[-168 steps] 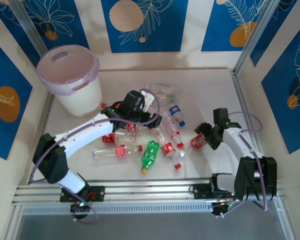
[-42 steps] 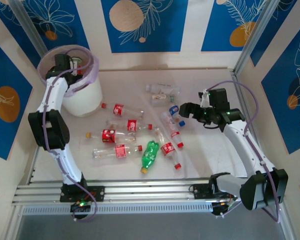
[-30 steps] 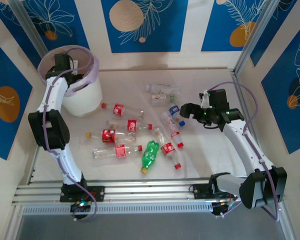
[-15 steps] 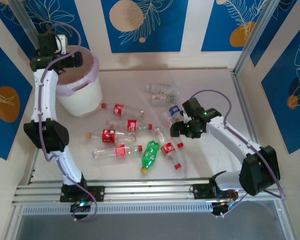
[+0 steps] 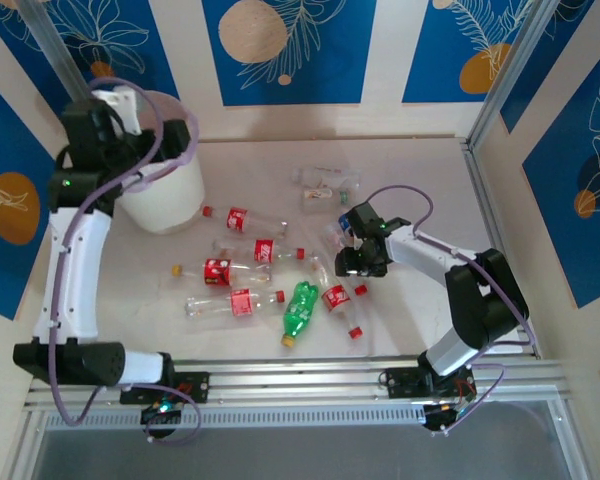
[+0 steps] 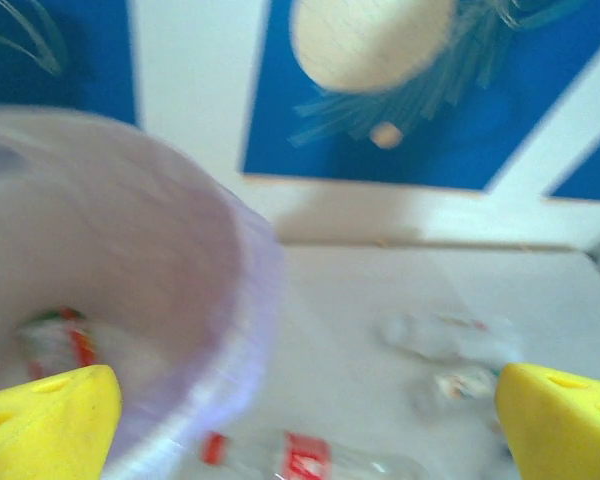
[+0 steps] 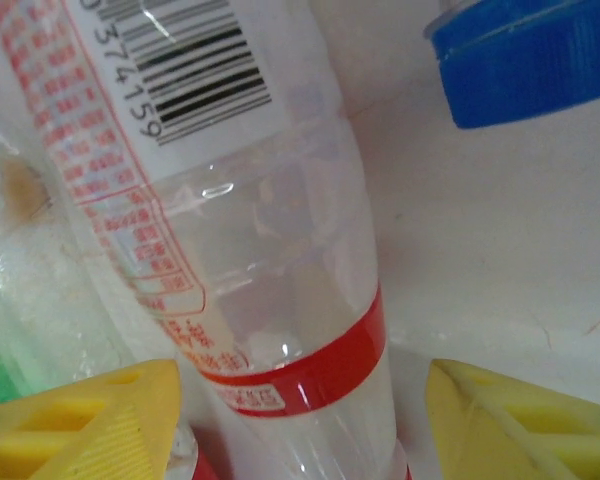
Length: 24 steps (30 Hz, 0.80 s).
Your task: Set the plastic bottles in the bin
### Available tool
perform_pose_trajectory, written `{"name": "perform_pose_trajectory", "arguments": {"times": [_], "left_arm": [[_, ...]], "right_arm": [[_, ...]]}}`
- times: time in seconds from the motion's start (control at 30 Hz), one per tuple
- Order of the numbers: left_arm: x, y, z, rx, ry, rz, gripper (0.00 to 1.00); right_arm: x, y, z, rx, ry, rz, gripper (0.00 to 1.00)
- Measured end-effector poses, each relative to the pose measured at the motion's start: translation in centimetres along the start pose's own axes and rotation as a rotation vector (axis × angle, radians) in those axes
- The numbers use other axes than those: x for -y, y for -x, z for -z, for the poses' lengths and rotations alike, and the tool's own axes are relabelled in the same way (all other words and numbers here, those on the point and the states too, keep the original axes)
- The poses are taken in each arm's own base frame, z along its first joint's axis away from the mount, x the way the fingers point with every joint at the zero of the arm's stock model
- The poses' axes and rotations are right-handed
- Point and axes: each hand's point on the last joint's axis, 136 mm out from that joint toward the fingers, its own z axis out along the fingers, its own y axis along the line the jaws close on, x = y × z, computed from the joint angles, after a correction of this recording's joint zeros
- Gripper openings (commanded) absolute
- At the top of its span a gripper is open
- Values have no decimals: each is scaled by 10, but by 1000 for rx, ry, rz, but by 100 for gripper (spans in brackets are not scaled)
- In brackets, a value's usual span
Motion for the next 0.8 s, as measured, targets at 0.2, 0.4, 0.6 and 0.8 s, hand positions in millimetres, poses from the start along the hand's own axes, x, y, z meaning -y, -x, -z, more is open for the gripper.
{"name": "perform_pose_trajectory", "arguments": {"times": [0.2,0.4,0.6,0.8], "left_arm": [[52,-80,-38,-155,-150,92,95],[106,-131,-54,-257,-264,123,96],[149,-172,-84,-344,-386,185,96],[177,-231,-116,-482,-447,285,98]], "right_arm": [[4,-1,-15,17,-31,-9,62],[6,3,-20,40,-54,-5,49],[6,3,-15,48,-57,2,45],[-6,8,25,127,25,29,44]]}}
